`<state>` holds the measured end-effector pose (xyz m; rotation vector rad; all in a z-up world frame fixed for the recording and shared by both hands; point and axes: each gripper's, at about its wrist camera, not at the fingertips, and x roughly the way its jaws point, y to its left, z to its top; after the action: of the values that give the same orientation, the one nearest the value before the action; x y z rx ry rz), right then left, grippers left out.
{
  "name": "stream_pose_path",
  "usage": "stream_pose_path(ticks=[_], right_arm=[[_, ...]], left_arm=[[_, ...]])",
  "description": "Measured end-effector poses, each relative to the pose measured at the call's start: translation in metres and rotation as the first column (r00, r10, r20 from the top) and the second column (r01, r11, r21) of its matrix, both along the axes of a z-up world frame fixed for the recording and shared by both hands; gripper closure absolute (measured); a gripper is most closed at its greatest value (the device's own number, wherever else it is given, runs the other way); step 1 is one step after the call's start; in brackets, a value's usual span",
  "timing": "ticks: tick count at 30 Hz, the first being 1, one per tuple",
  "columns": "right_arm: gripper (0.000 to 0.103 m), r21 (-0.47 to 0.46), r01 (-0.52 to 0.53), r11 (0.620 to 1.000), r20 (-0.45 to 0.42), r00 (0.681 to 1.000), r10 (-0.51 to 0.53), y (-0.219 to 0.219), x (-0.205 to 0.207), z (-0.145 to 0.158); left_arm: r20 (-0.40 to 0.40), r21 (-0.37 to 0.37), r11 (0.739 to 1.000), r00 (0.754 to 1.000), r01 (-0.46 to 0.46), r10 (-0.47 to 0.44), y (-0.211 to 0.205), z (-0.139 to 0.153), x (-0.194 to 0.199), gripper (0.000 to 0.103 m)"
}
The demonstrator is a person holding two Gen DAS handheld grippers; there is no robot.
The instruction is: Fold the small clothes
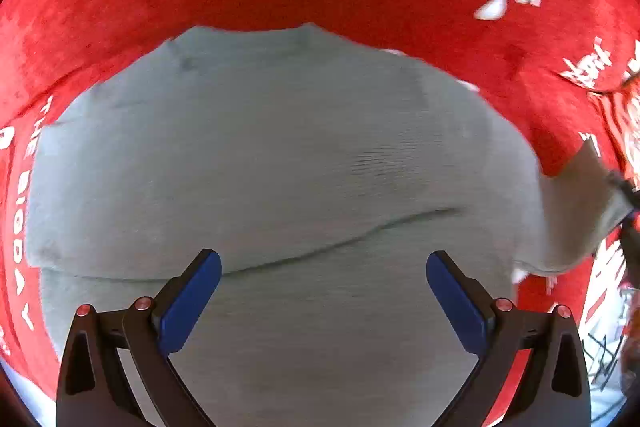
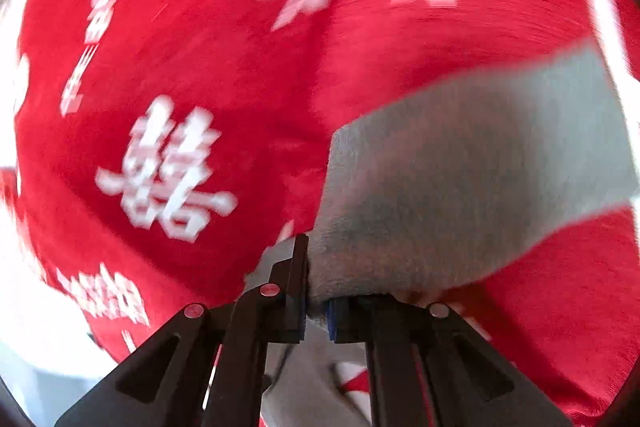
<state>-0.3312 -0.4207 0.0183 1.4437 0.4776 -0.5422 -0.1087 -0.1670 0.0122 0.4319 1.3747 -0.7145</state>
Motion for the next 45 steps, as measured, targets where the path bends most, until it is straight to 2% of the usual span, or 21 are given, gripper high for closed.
stream_pose_path(ticks=[3, 5, 10, 12, 15, 19, 21, 22, 24, 28, 29, 30, 31, 32, 34, 35, 37, 39, 41, 43, 45], right_arm=[[0.095, -0.086, -0.159, 0.984, 0.005, 0.987, 0.16, 0.015, 0.059, 0.024], [0.095, -0.138, -0.271, 0.953, -0.01, 0.962, 0.272, 0.03, 0.101, 0.036], [0.094, -0.23, -0.547, 0.805, -0.113, 0.836, 0.536, 0.093, 0.204, 0.042], [0.094, -0.231, -0.634, 0.738, -0.167, 0.773, 0.612, 0.126, 0.239, 0.031], [0.094, -0.189, -0.721, 0.667, -0.239, 0.693, 0.68, 0.163, 0.271, 0.003], [0.086, -0.059, -0.76, 0.648, -0.335, 0.626, 0.704, 0.187, 0.284, -0.04], [0.07, -0.012, -0.737, 0.675, -0.302, 0.647, 0.701, 0.188, 0.277, -0.05], [0.058, -0.003, -0.715, 0.699, -0.265, 0.675, 0.689, 0.186, 0.272, -0.049], [0.047, 0.013, -0.663, 0.748, -0.233, 0.726, 0.648, 0.179, 0.259, -0.045], [0.046, 0.056, -0.446, 0.893, -0.213, 0.869, 0.447, 0.15, 0.225, -0.045], [0.047, 0.074, -0.38, 0.922, -0.202, 0.9, 0.387, 0.142, 0.217, -0.048], [0.059, 0.085, -0.331, 0.94, -0.199, 0.919, 0.341, 0.135, 0.215, -0.049], [0.085, 0.083, -0.312, 0.947, -0.212, 0.923, 0.322, 0.133, 0.217, -0.048], [0.094, 0.062, -0.326, 0.943, -0.229, 0.915, 0.332, 0.133, 0.225, -0.046], [0.095, -0.021, -0.414, 0.91, -0.256, 0.882, 0.396, 0.141, 0.249, -0.032], [0.095, -0.065, -0.477, 0.876, -0.259, 0.856, 0.447, 0.15, 0.264, -0.023], [0.096, -0.128, -0.593, 0.795, -0.255, 0.794, 0.551, 0.175, 0.293, -0.01], [0.096, -0.169, -0.698, 0.695, -0.266, 0.712, 0.65, 0.208, 0.32, -0.003], [0.096, -0.178, -0.786, 0.593, -0.289, 0.617, 0.732, 0.245, 0.342, -0.005], [0.095, -0.159, -0.839, 0.521, -0.312, 0.543, 0.78, 0.272, 0.353, -0.016], [0.093, -0.124, -0.87, 0.477, -0.344, 0.488, 0.802, 0.289, 0.36, -0.031]], left_arm=[[-0.018, 0.005, 1.0, 1.0, -0.024, 0.025, 0.02, 0.001, 0.013, 0.0], [-0.015, 0.005, 0.999, 0.999, -0.048, 0.048, 0.033, 0.003, 0.023, 0.0], [0.062, 0.024, 0.995, 0.993, -0.101, 0.099, 0.075, 0.012, 0.052, 0.0], [0.057, 0.03, 0.992, 0.991, -0.126, 0.124, 0.091, 0.01, 0.062, 0.0], [0.056, 0.039, 0.985, 0.985, -0.165, 0.163, 0.114, 0.006, 0.074, 0.0], [0.065, 0.045, 0.98, 0.98, -0.193, 0.19, 0.129, -0.001, 0.083, 0.0], [0.065, 0.039, 0.979, 0.978, -0.201, 0.198, 0.136, -0.003, 0.087, 0.0], [0.063, 0.033, 0.978, 0.977, -0.205, 0.203, 0.139, -0.003, 0.089, 0.0], [0.054, 0.015, 0.977, 0.976, -0.211, 0.21, 0.14, -0.003, 0.091, 0.0], [0.0, -0.047, 0.973, 0.974, -0.227, 0.227, 0.142, -0.001, 0.104, 0.0], [-0.015, -0.067, 0.971, 0.973, -0.23, 0.23, 0.145, -0.001, 0.107, 0.0], [-0.024, -0.077, 0.97, 0.973, -0.231, 0.23, 0.146, 0.0, 0.11, 0.0], [-0.034, -0.089, 0.969, 0.973, -0.232, 0.23, 0.148, 0.0, 0.113, 0.0], [-0.047, -0.102, 0.967, 0.972, -0.234, 0.23, 0.15, 0.0, 0.117, 0.0], [-0.089, -0.132, 0.96, 0.967, -0.248, 0.238, 0.155, -0.001, 0.125, 0.0], [-0.129, -0.162, 0.95, 0.96, -0.267, 0.248, 0.16, -0.002, 0.131, 0.0], [-0.178, -0.198, 0.934, 0.948, -0.296, 0.263, 0.166, -0.001, 0.136, 0.0], [-0.228, -0.231, 0.914, 0.932, -0.332, 0.281, 0.174, -0.003, 0.145, 0.0], [-0.266, -0.252, 0.897, 0.917, -0.364, 0.297, 0.181, -0.006, 0.152, 0.0], [-0.313, -0.264, 0.88, 0.899, -0.394, 0.308, 0.186, -0.011, 0.157, 0.0], [-0.338, -0.263, 0.878, 0.891, -0.4, 0.304, 0.189, -0.017, 0.159, 0.0]])
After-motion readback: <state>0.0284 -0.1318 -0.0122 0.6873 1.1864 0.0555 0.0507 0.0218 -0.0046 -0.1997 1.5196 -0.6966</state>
